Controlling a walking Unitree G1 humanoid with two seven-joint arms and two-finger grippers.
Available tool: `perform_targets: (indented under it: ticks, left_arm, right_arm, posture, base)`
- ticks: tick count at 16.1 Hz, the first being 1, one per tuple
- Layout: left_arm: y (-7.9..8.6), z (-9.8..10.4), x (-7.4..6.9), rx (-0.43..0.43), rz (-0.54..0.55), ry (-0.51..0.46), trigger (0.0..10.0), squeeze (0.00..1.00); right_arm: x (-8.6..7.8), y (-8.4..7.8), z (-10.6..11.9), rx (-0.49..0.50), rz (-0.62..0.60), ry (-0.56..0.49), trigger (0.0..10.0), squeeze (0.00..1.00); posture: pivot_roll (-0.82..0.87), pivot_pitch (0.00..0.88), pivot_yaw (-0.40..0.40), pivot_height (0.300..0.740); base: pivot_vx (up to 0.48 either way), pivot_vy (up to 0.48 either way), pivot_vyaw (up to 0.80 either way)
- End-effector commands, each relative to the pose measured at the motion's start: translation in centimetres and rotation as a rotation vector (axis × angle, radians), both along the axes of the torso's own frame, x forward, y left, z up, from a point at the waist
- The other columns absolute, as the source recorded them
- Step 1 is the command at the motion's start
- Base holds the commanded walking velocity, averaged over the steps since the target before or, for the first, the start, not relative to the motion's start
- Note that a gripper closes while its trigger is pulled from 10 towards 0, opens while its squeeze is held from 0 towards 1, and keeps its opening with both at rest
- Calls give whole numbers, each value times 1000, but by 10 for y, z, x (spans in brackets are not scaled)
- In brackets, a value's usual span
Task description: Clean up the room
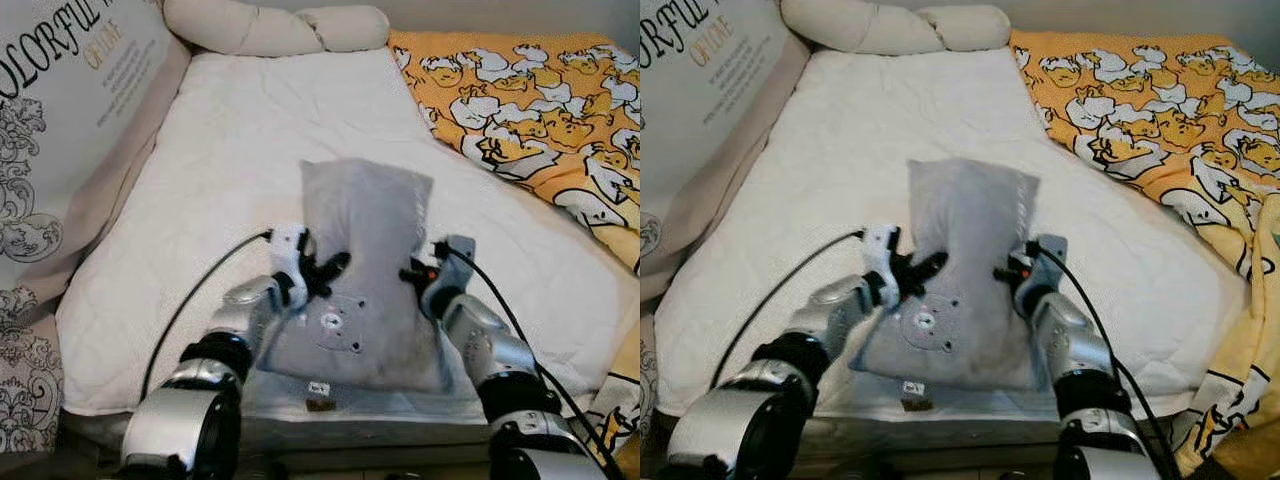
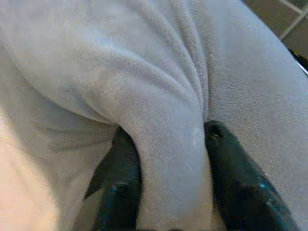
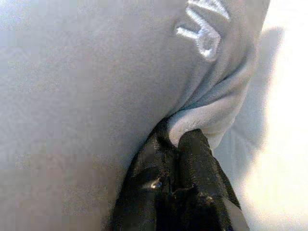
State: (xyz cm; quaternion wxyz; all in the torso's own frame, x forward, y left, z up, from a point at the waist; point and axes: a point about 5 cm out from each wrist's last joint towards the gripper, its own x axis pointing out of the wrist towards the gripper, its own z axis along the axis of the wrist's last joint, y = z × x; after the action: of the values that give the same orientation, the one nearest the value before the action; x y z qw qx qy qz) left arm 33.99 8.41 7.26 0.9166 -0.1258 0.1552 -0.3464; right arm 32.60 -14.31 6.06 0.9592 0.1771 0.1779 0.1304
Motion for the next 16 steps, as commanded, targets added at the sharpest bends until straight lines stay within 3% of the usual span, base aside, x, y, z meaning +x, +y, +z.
perform_targets:
  ticks: [1,2,3,5,7,10,13,14,15,16]
  left_arm:
    - [-10,14,3,24,-53,-88,0,0]
    - [-2,16,1,124,-52,-177,0,0]
    - [3,17,-3,159,-41,-224,0,0]
    - [13,24,-6,129,32,-265,0,0]
    - [18,27,-9,136,63,-282,0,0]
    - [22,25,-11,217,110,-273,0,0]
    - [23,28,-9,215,145,-266,0,0]
    - [24,30,-6,268,177,-297,0,0]
    - [25,29,-4,317,200,-297,10000,0]
    - [25,27,-2,349,203,-282,10000,0]
  right_arm:
    - [11,21,24,2,66,-113,10000,0]
    - [11,25,29,-3,69,-143,10000,0]
    - [10,27,31,-4,67,-162,10000,0]
    - [6,29,30,-13,62,-183,10000,0]
    - [4,28,26,-18,54,-178,10000,0]
    - [5,30,26,-22,54,-178,10000,0]
    - [5,33,27,-19,51,-181,10000,0]
    - [4,32,26,-22,32,-178,10000,0]
    - [4,29,25,-24,18,-176,10000,0]
    - [3,27,25,-27,8,-176,10000,0]
  posture:
    - [19,0,28,740]
    - [33,0,25,740]
    - [42,0,20,740]
    - [51,0,18,740]
    - [60,0,13,740]
    - [70,0,13,740]
    - [69,0,14,740]
    - [58,0,28,740]
    - [56,0,29,740]
    - [54,0,34,740]
  base:
    - [0,0,0]
    - [0,0,0]
    - [0,0,0]
    - [0,0,0]
    - [0,0,0]
    - [0,0,0]
    - [0,0,0]
    - [0,0,0]
    - [0,0,0]
    - [0,0,0]
